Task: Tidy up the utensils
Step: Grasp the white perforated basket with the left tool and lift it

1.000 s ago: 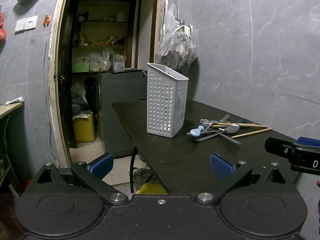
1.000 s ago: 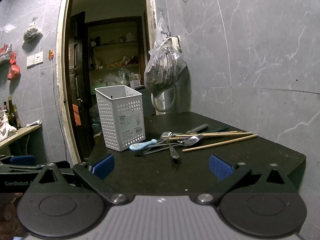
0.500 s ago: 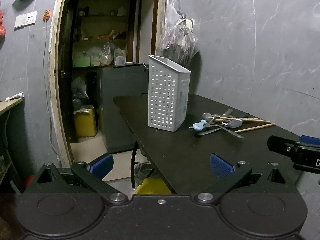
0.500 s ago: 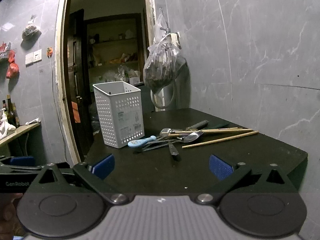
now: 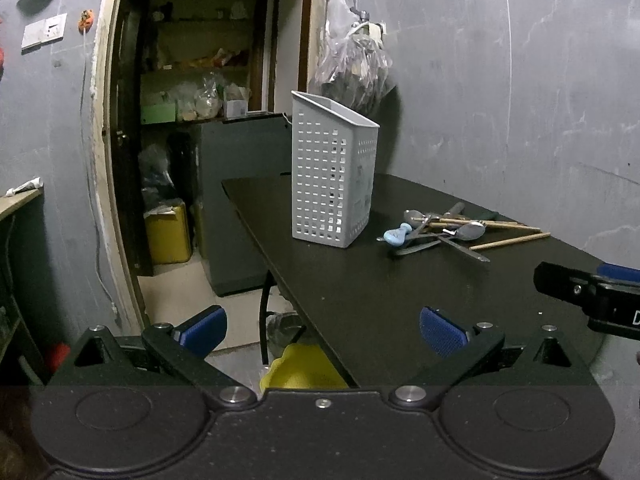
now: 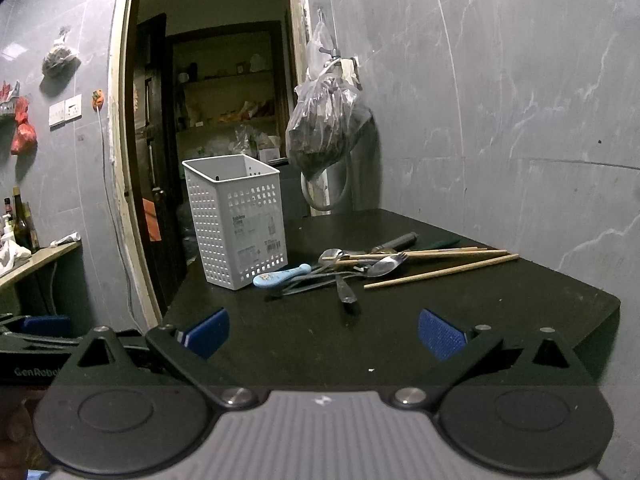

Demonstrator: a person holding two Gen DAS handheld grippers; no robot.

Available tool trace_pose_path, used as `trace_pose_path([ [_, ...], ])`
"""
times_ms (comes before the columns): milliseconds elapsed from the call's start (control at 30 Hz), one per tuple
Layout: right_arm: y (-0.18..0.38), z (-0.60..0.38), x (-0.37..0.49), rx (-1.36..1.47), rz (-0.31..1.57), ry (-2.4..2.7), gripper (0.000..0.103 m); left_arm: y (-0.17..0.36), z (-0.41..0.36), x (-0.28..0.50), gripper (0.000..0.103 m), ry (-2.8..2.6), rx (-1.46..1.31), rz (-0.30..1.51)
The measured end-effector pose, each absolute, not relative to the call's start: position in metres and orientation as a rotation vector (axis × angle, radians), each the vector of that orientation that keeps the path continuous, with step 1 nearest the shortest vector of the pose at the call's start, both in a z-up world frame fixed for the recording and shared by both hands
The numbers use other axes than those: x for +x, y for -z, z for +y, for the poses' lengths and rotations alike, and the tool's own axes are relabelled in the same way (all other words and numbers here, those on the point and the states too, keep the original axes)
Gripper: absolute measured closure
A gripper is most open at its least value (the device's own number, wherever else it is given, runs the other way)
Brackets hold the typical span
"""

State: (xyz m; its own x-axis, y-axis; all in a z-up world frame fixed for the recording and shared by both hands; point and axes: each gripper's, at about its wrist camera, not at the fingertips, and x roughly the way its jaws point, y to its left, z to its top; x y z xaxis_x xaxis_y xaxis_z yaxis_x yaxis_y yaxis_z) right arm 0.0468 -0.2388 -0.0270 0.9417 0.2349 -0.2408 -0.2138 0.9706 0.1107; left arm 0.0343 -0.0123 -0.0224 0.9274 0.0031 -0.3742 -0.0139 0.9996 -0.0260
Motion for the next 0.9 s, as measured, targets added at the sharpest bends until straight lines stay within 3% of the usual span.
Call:
trace_pose_path([
  [467, 0.033, -0.245, 0.062, 0.114, 0.261, -0.246, 0.0, 0.027, -0.01, 0.056, 0.001, -0.005, -0.008, 0.42],
  [900, 0.021, -0.269, 0.109, 0.106, 0.23, -0.224, 0.0, 0.01, -0.009, 0.123, 0.001, 0.009, 0.06, 0.428],
])
